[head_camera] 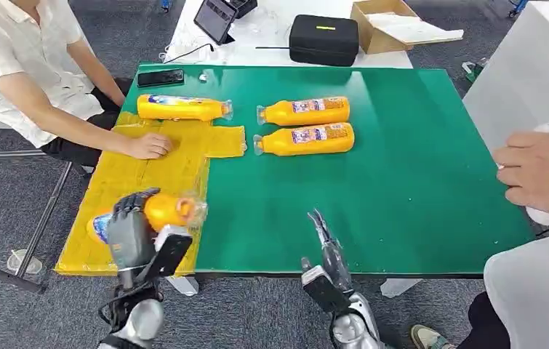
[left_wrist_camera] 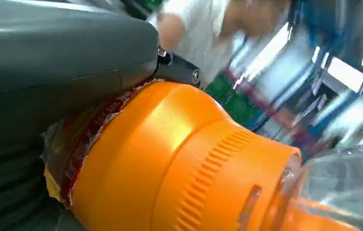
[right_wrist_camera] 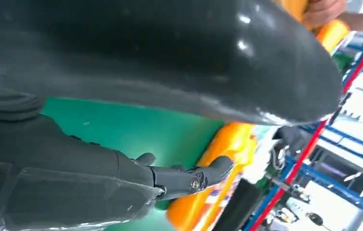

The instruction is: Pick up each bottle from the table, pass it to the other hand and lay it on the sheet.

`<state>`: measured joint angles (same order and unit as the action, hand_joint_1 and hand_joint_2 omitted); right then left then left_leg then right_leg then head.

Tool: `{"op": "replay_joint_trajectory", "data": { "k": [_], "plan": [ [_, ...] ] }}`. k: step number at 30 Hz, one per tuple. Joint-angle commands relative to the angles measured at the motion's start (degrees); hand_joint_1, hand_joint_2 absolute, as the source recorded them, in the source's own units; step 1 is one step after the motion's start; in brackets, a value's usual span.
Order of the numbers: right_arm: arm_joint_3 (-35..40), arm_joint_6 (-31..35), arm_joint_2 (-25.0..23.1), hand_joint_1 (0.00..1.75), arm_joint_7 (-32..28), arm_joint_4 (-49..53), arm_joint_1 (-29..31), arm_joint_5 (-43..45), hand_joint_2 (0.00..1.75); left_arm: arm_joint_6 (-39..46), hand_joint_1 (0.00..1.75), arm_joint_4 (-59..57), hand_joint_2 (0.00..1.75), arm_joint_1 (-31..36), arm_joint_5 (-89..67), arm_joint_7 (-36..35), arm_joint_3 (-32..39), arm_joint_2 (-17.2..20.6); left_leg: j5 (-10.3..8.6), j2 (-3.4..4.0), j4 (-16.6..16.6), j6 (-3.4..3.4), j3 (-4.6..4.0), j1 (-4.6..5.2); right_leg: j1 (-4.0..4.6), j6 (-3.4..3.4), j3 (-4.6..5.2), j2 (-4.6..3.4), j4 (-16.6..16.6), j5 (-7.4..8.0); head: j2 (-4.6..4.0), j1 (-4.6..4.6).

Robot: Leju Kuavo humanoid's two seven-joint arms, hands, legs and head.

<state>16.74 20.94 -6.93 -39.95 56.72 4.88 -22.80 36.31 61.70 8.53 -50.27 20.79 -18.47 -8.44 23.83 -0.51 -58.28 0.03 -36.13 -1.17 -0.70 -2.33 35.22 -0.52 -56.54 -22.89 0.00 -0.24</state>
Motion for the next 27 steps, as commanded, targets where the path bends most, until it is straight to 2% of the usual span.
{"op": "replay_joint_trajectory", "data": {
  "k": [1, 2, 3, 5, 6, 7, 9, 11, 12, 16, 18, 24, 27],
  "plan": [
    [3.56, -0.28, -0.17, 0.00, -0.05, -5.85, 4.01, 1.23, 0.00, -5.05, 1.19, -23.53, 1.75, 10.65, -2.24, -2.02, -0.61, 2.56, 0.03, 0.11, 0.10, 0.04, 0.27, 0.01, 0.03, 0.10, -0.22, -0.03, 0.08, -0.01, 0.00, 0.00],
    [3.56, -0.28, -0.17, 0.00, -0.05, -5.85, 4.01, 1.23, 0.00, -5.05, 1.19, -23.53, 1.75, 10.65, -2.24, -2.02, -0.61, 2.56, 0.03, 0.05, 0.07, 0.04, 0.18, 0.02, 0.01, 0.07, -0.15, 0.01, 0.05, -0.02, 0.00, 0.04],
    [3.69, -0.50, 0.05, 0.00, -0.05, -5.86, 4.07, 1.38, 0.00, -5.97, 1.33, -23.55, 1.75, 10.83, -2.29, -2.11, -0.90, 2.59, 0.06, 0.10, 0.08, 0.06, 0.27, 0.02, 0.02, 0.09, -0.23, -0.01, 0.05, -0.04, 0.00, 0.00],
    [4.12, -0.65, 0.40, 0.00, -0.05, -6.08, 4.07, 1.72, 0.00, -9.02, 1.40, -24.33, 1.75, 11.39, -2.46, -2.62, -1.68, 3.21, 0.06, 0.08, 0.09, 0.06, 0.27, 0.02, 0.01, 0.08, -0.25, -0.01, 0.06, -0.05, 0.00, 0.02],
    [4.60, -0.67, 0.57, 0.00, -0.05, -6.21, 4.30, 2.03, 0.00, -11.03, 1.27, -25.62, 1.75, 12.27, -2.42, -2.67, -2.17, 3.43, 0.08, 0.11, 0.09, 0.06, 0.35, 0.02, 0.02, 0.11, -0.32, -0.01, 0.06, -0.06, 0.00, 0.00],
    [4.81, -0.62, 0.67, 0.00, -0.05, -6.32, 4.48, 2.26, 0.00, -11.80, 0.75, -26.29, 1.75, 12.76, -2.28, -2.72, -2.22, 3.48, 0.03, 0.08, 0.07, 0.04, 0.20, 0.02, 0.01, 0.08, -0.18, -0.01, 0.03, -0.01, 0.00, 0.00],
    [5.74, -0.52, 0.87, 0.00, -0.05, -7.09, 5.60, 3.27, 0.00, -16.81, 0.17, -30.18, 1.75, 15.48, -2.09, -2.87, -3.40, 3.78, 0.05, 0.17, 0.09, 0.07, 0.35, 0.02, 0.02, 0.14, -0.30, -0.06, 0.05, -0.01, 0.00, 0.00],
    [5.71, -0.57, 0.81, 0.00, -0.05, -7.45, 5.98, 3.35, 0.00, -17.09, 0.17, -30.44, 1.75, 15.84, -2.07, -2.87, -3.39, 4.00, 0.00, 0.15, 0.08, 0.04, 0.25, 0.02, 0.02, 0.12, -0.21, -0.06, 0.03, 0.04, 0.00, 0.00],
    [5.94, -0.57, 0.85, 0.00, -0.05, -7.37, 6.06, 3.43, 0.00, -18.36, 0.00, -31.18, 1.75, 16.19, -2.22, -2.82, -3.87, 4.11, 0.00, 0.17, 0.07, 0.03, 0.20, 0.03, 0.00, 0.09, -0.15, -0.10, 0.02, 0.04, 0.00, 0.00],
    [7.26, -0.57, 1.20, 0.00, -0.05, -7.85, 6.89, 4.30, 0.00, -28.47, 0.00, -33.99, 1.75, 17.70, -0.50, -1.09, -5.24, 5.40, 0.01, 0.29, 0.09, 0.01, 0.35, 0.02, 0.01, 0.18, -0.21, -0.19, 0.04, 0.12, 0.00, 0.00],
    [7.46, -0.57, 1.23, 0.00, -0.05, -8.00, 7.07, 4.39, 0.00, -29.55, 0.00, -34.41, 1.75, 17.97, -0.20, -0.85, -5.26, 5.86, -0.02, 0.26, 0.09, -0.03, 0.34, 0.03, 0.02, 0.25, -0.19, -0.14, 0.01, 0.14, 0.00, 0.00],
    [8.99, -0.24, 1.26, 0.00, -0.05, -9.11, 8.34, 6.02, 0.00, -40.89, 0.00, -38.48, 1.75, 20.04, 2.53, 2.27, -6.20, 8.41, -0.03, 0.25, 0.09, -0.04, 0.38, 0.02, 0.02, 0.25, -0.25, -0.17, 0.01, 0.15, 0.00, 0.02],
    [9.39, -0.10, 1.26, 0.00, -0.05, -9.46, 8.58, 6.45, 0.00, -42.31, 0.00, -38.88, 1.75, 19.97, 3.74, 3.51, -5.76, 9.03, -0.08, 0.28, 0.15, -0.03, 0.54, 0.04, 0.01, 0.28, -0.43, -0.20, 0.04, 0.16, 0.00, -0.02]
  ]
}}
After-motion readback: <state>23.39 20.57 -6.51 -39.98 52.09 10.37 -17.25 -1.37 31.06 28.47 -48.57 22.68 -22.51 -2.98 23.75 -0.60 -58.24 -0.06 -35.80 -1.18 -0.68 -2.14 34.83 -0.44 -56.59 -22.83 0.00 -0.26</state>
